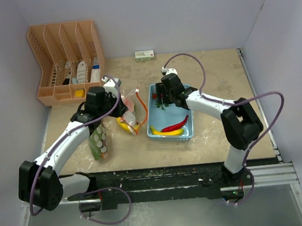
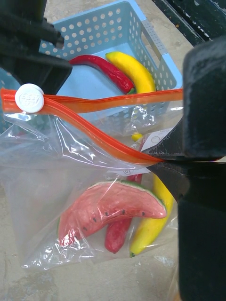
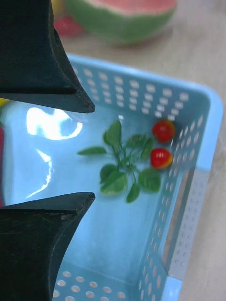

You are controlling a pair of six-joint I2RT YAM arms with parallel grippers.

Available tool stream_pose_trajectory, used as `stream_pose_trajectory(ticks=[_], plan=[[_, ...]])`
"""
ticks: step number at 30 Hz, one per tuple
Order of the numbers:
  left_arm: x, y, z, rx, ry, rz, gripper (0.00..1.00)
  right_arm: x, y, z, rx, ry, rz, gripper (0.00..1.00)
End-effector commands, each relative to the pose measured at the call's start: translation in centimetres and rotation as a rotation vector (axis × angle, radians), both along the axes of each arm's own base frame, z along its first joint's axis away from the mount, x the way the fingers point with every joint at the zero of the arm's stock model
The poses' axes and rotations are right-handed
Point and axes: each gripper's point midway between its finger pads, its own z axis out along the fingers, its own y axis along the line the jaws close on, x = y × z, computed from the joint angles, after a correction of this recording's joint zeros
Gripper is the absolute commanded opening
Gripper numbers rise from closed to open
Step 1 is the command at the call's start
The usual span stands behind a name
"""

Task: Place the food in the zip-top bag and seal the zipper
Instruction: Pick up the fake fruit from the bin.

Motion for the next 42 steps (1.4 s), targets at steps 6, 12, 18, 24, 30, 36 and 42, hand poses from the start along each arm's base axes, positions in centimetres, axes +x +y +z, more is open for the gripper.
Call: stream_pose_trajectory(ticks=[6, 12, 18, 24, 30, 36, 42], plan=[[0.6, -0.6, 3.7, -0.055, -0.101, -0.023, 0.0, 4.2, -0.1, -1.2, -0.005, -0.034, 0.017, 0.74], [0.6, -0.7, 3.7, -0.057, -0.1, -0.027, 0.0, 4.9, 0.7, -3.9, -0.042, 0.0, 0.07, 0.8], [0.4, -0.6, 3.8, -0.055, -0.104, -0.027, 0.0, 5.1, 0.4, -6.8, -0.087, 0.065, 0.044, 0.79], [0.4, -0.6, 3.8, -0.055, -0.105, -0.026, 0.0, 4.4, 0.1, -8.1, -0.091, 0.096, 0.036, 0.45], [0.4, -0.6, 3.8, -0.054, -0.105, -0.026, 0.0, 3.5, -0.4, -7.5, -0.086, 0.099, 0.034, 0.0], [0.3, -0.5, 3.7, -0.053, -0.105, -0.024, 0.0, 2.7, -1.2, -3.0, -0.043, 0.03, 0.003, 0.0], [0.3, -0.5, 3.6, -0.052, -0.103, -0.023, 0.0, 0.9, -0.5, 4.4, 0.086, -0.092, 0.075, 0.0]])
